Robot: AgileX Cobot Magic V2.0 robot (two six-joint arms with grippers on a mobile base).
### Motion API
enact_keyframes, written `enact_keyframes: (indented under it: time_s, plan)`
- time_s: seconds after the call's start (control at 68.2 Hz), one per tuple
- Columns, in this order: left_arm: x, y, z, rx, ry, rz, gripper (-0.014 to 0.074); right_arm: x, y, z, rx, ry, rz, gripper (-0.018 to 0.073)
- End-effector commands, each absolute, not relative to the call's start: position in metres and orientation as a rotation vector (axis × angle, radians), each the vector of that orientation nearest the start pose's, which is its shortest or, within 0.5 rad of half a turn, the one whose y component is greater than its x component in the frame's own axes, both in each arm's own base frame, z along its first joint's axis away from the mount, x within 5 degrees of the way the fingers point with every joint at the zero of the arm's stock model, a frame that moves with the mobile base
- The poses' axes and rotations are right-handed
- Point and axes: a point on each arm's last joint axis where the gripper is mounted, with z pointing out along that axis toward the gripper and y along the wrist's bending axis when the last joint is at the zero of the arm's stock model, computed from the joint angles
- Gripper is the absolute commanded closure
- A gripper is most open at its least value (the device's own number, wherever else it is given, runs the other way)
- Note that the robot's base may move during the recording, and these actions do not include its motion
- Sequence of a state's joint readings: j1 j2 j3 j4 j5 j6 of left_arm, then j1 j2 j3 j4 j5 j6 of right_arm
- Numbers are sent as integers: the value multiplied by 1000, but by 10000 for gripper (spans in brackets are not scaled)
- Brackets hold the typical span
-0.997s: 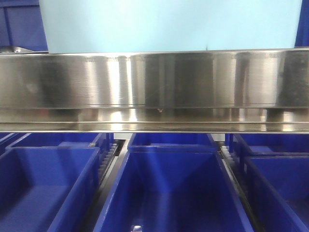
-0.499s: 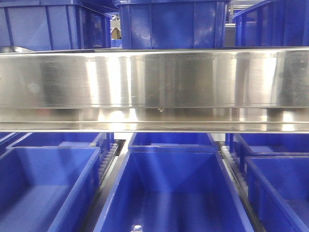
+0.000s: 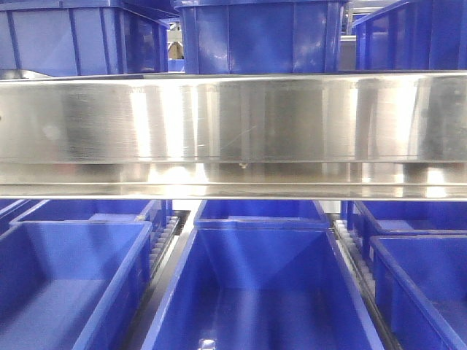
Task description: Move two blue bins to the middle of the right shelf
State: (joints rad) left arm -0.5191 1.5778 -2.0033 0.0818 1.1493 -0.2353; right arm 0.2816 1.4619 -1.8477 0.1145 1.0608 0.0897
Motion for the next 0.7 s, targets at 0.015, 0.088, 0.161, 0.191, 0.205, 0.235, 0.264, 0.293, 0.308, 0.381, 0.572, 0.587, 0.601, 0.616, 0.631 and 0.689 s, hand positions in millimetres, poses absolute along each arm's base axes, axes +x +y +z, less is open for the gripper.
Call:
enact_keyframes:
  time_s: [0.015,0.088,0.161,0.191,0.205,0.235,0.264,0.293,0.308,0.381,0.572,0.587,0.601,0.616,0.631,0.689]
  plan:
    - [275,-151,511,303,2098,-378,707,278,88,509,-200,2043,349,711]
    - [275,-151,511,303,2098,-378,707,278,88,509,-200,2043,349,711]
    - [275,-151,511,303,2098,-378,707,278,88,509,-200,2043,349,711]
    - [275,-151,511,303,2098,-378,707,278,88,509,-200,2043,349,711]
    - [275,-151,511,303,2098,-378,707,278,88,509,-200,2043,349,711]
    - [275,-151,511,303,2098,-378,707,278,88,509,-200,2043,349,711]
    - [275,-151,511,303,2098,-378,707,278,88,509,-200,2043,349,711]
    - [275,-151,511,303,2098,-378,707,278,88,509,-200,2043,349,711]
    - [275,-151,511,303,2098,-378,707,278,88,509,-200,2043,349,711]
    - [275,-151,511,303,2098,-378,707,278,88,509,-200,2043,349,711]
    - [275,-151,511,303,2098,-378,707,278,88,509,-200,2043,349,711]
    - [275,-151,511,303,2098,-378,707,278,88,509,-200,2043,349,711]
    - [275,-151,511,303,2098,-378,707,278,88,509,-200,2043,349,711]
    - [275,-151,511,303,2098,-378,707,278,88,509,-200,2043,349,711]
    - [275,-151,511,303,2098,-378,707,278,88,509,-200,2043,349,711]
    - [275,-151,511,303,2098,-378,707,278,88,509,-200,2043,349,711]
